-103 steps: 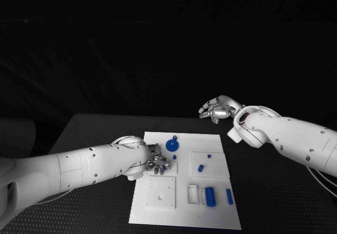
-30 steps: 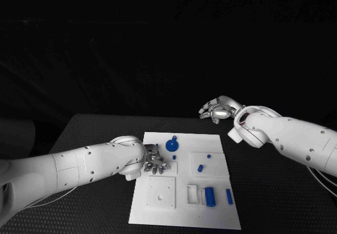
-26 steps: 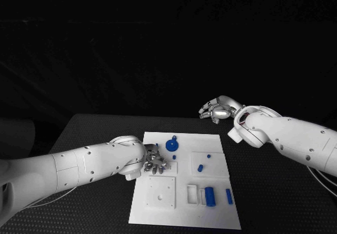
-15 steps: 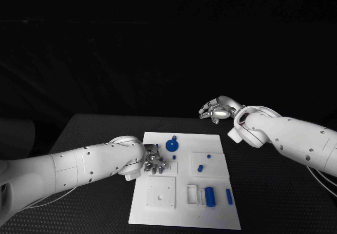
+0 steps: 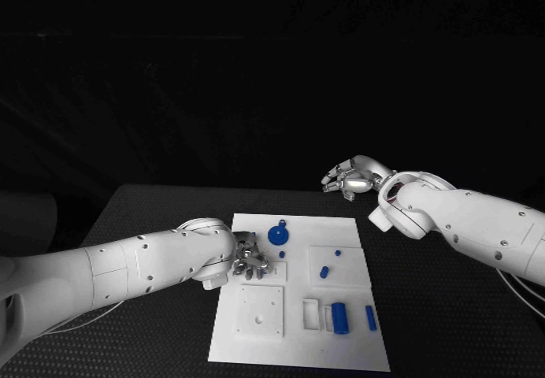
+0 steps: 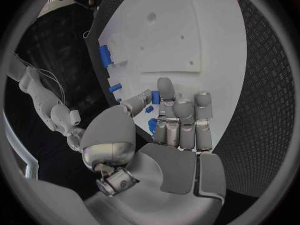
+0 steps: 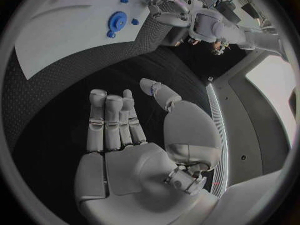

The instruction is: Assemble the parts on the task board

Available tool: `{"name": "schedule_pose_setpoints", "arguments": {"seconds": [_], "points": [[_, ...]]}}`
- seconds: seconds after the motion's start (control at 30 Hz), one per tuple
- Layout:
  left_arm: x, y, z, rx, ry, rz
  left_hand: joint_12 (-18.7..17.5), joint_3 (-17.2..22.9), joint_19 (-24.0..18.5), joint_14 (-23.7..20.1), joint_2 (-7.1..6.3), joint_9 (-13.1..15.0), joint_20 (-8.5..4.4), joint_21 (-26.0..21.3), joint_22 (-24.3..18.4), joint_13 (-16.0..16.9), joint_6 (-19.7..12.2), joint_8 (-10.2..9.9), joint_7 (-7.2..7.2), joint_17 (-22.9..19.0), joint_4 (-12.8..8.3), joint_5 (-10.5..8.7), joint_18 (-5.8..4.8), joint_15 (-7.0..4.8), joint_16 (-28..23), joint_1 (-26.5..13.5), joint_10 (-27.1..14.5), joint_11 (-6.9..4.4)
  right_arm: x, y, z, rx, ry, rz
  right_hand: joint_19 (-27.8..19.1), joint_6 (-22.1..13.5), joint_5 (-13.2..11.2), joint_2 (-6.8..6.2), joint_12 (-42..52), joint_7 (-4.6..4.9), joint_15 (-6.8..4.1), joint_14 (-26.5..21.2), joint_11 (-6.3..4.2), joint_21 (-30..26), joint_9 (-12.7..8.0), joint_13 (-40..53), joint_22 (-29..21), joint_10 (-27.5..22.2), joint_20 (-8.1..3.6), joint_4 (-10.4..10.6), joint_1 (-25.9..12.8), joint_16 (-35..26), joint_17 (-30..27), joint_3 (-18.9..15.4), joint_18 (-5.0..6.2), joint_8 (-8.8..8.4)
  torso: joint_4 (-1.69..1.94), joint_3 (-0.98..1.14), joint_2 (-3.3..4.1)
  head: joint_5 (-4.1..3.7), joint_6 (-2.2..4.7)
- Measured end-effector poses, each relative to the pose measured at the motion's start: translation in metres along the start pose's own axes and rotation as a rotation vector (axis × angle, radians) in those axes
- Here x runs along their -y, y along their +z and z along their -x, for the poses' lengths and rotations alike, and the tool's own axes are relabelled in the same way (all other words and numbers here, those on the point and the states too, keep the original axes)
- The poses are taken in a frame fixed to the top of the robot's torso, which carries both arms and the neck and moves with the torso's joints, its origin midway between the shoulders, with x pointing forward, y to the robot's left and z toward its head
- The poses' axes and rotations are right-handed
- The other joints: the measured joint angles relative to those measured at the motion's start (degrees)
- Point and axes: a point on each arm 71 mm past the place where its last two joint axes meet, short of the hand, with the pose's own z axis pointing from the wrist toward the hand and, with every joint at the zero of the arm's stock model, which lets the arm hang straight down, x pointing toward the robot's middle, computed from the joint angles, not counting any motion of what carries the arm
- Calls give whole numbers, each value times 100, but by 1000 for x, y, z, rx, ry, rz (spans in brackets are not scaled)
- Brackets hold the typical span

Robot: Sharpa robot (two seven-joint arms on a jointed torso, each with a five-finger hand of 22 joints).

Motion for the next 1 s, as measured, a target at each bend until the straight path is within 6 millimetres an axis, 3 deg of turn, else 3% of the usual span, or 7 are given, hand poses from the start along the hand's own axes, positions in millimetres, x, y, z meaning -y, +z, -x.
{"name": "schedule_pose_setpoints", "arguments": {"seconds": [0.7, 0.8, 1.0], "points": [[2, 0, 1, 0, 20, 1, 27, 0, 20, 17, 20, 32, -21, 0, -2, -1, -36, 28, 32, -19, 0, 1, -1, 16, 0, 68, -1, 1, 1, 0, 0, -3, 0, -1, 0, -1, 0, 0, 0, -1, 0, 0, 0, -20, 0, -6, 1, 0, 0, 0, 0, 0, 0, 0, 0, 0, 3, 1, -1, -12, 11], [1, 0, 1, 1, 19, 1, 27, -98, 20, 14, 54, 31, -21, 0, -2, -1, -49, 18, 34, -19, -76, 2, -1, 14, 0, 34, -2, 2, 1, 0, 0, -3, 0, -2, 0, -1, 0, 0, 0, -1, 0, 0, 0, -20, 0, -7, 1, 0, 0, 0, 0, 0, -5, 0, 0, 0, 4, -2, -1, -13, 17], [1, -1, 1, 2, 18, 0, 27, -313, 20, 7, 47, 49, -21, 0, -3, -1, -102, 17, -3, -20, 45, 34, -1, 3, 0, -86, -2, 2, 1, 0, 0, -2, 0, -2, 0, -1, 0, 0, -1, -2, 0, 0, 0, -20, 0, -10, 1, 0, 0, 0, 0, 0, -5, 0, 0, 0, 6, -4, -1, -16, 16]]}}
